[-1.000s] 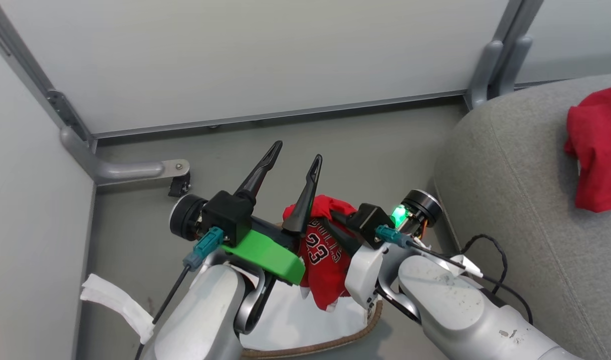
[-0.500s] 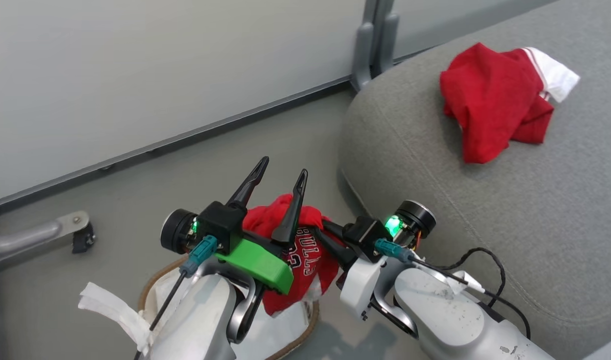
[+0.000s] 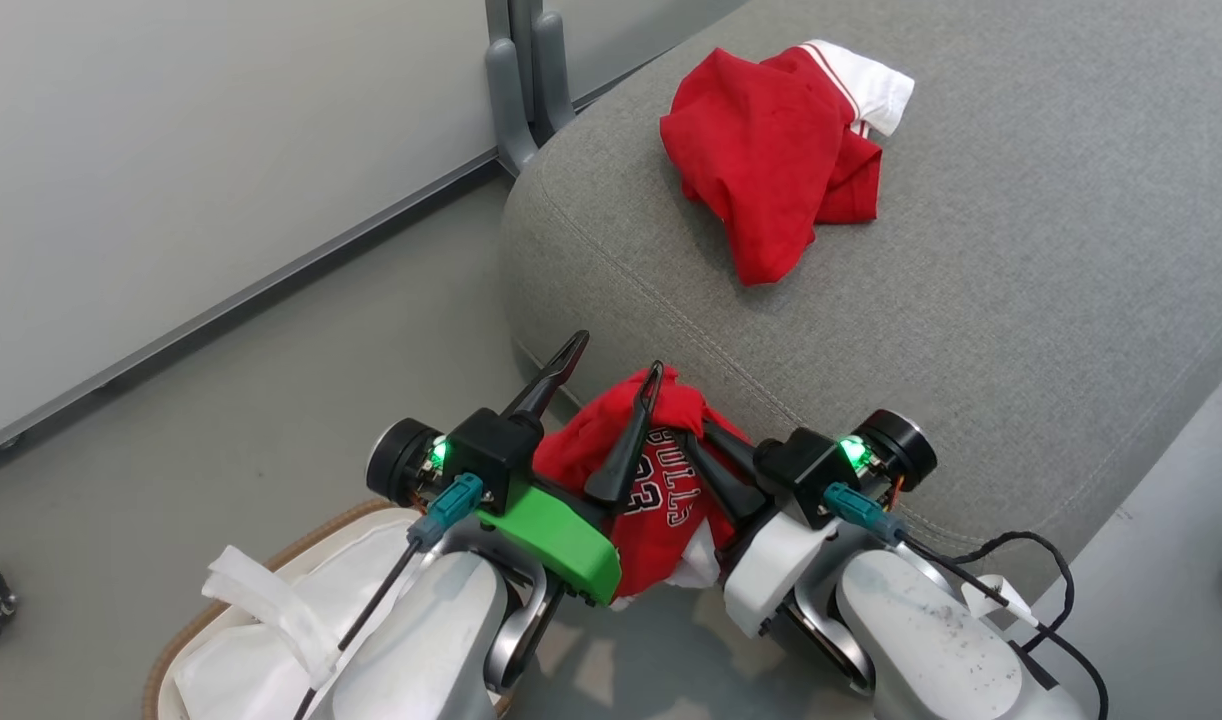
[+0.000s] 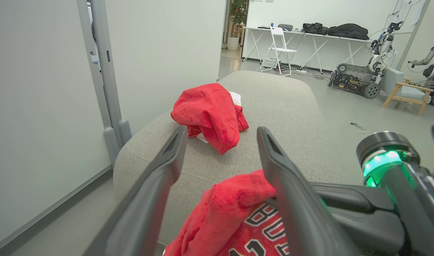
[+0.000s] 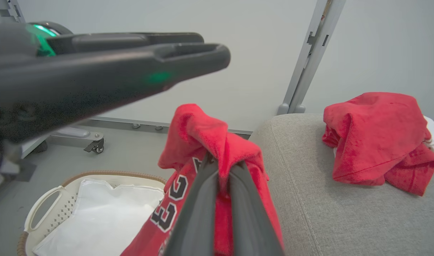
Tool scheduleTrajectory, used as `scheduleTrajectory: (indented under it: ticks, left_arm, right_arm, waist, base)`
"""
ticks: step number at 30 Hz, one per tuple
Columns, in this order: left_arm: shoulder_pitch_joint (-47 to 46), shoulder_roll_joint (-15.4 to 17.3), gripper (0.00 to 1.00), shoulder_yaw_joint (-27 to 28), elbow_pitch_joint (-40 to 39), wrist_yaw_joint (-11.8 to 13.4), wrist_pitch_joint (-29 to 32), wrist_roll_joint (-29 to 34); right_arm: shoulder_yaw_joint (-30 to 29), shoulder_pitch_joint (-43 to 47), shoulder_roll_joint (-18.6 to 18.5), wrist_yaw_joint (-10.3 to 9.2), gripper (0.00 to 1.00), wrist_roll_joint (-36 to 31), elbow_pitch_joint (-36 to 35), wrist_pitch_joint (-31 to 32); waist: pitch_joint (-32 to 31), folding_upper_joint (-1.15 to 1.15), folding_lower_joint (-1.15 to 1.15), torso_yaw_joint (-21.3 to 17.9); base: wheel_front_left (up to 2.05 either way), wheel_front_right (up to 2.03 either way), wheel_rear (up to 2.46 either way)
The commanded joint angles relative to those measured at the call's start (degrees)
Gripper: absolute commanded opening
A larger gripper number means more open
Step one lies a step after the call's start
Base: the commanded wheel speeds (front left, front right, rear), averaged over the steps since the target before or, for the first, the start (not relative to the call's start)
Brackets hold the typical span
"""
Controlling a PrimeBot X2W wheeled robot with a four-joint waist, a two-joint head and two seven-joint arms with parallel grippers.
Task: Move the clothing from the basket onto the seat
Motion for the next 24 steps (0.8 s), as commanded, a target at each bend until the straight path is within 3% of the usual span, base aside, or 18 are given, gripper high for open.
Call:
scheduleTrajectory:
  ticks: [1, 5, 11, 24]
  left_arm:
    - [-1.1, 0.4, 1.00, -0.4, 0.3, -0.2, 0.0, -0.1]
    - [-2.1, 0.3, 1.00, -1.5, 0.7, -0.2, 0.0, -0.2]
    - [-3.0, 1.5, 1.00, -1.7, 0.3, -0.3, 0.0, 0.6]
    - [-3.2, 5.3, 1.00, 1.6, -2.5, -0.3, 0.0, 3.2]
  right_arm:
    - [-0.9, 0.7, 0.1, -0.08, 0.00, -1.2, -1.6, 0.0]
    - [-4.7, 1.2, -2.0, -0.08, 0.00, -3.2, -5.9, 0.0]
    - [-10.5, -5.4, -7.3, -0.08, 0.00, -5.8, -9.8, 0.0]
    - [-19.8, -27.7, -18.5, -0.09, 0.00, -11.1, -5.9, 0.0]
  waist:
    - [1.4, -0.01, 0.00, -1.1]
    - [2.7, -0.01, 0.00, -1.3]
    - [5.9, -0.01, 0.00, -1.3]
    - [14.4, -0.01, 0.00, 0.1]
  base:
    - [0.00, 0.00, 0.00]
    - [0.00, 0.00, 0.00]
    - [0.00, 0.00, 0.00]
    - [0.00, 0.00, 0.00]
